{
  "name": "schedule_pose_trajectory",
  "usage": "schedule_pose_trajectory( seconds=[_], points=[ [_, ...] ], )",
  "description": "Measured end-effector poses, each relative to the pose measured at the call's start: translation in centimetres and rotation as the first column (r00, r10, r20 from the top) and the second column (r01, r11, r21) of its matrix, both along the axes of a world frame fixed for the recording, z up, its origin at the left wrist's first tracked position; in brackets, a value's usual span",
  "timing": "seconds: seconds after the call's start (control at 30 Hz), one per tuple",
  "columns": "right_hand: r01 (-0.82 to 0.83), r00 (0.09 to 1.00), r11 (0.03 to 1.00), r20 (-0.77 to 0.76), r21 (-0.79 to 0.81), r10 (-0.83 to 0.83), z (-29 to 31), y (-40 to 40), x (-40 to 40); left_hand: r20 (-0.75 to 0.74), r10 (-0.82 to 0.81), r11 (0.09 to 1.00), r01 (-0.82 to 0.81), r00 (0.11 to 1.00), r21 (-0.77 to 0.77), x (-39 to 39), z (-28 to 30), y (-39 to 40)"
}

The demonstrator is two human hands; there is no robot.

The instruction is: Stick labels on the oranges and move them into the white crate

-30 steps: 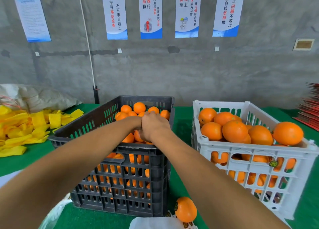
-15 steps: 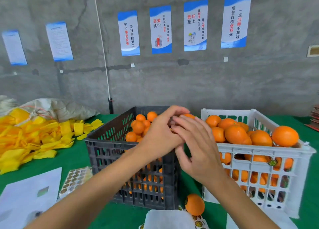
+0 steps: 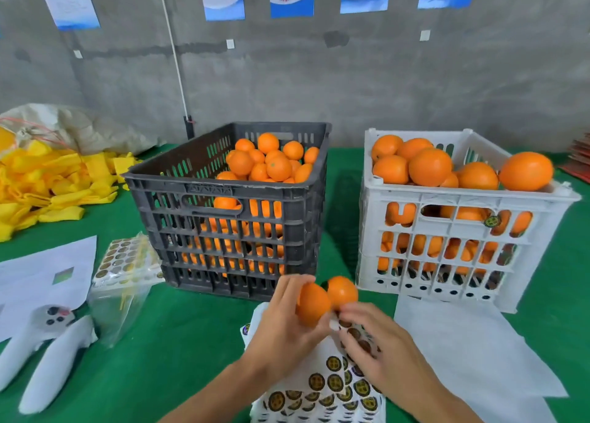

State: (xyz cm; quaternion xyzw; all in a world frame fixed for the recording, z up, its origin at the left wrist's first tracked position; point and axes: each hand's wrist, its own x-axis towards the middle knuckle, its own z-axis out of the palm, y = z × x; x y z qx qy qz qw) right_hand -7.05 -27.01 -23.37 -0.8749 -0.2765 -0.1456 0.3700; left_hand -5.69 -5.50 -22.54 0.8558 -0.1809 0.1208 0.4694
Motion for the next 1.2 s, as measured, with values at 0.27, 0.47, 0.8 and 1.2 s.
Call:
schedule_pose_trajectory(
  seconds=[0.27, 0.47, 0.8, 1.2],
  points=[
    [-0.139, 0.976, 0.958, -0.198, -0.249, 0.091, -1.8, -0.5, 0.0, -0.029, 0.07, 0.997, -0.071, 0.997, -0.041, 0.6, -2.8, 0.2],
    [-0.131, 0.971, 0.976, -0.219, -0.174, 0.091, -2.0, -0.1, 0.3, -0.029, 0.061, 0.996, -0.062, 0.998, -0.064, 0.8, -3.4, 0.5],
    [-0.09, 0.994, 0.985, 0.046, -0.146, 0.098, -1.5, 0.2, -0.1, -0.037, 0.021, 0.997, -0.024, 0.999, -0.074, 0.7, -3.3, 0.4],
    [0.042, 0.958, 0.862, -0.265, 0.505, 0.109, 0.2, 0.6, -0.5, 0.011, -0.065, 0.997, 0.065, 0.998, -0.038, 0.8, -3.3, 0.3]
  ],
)
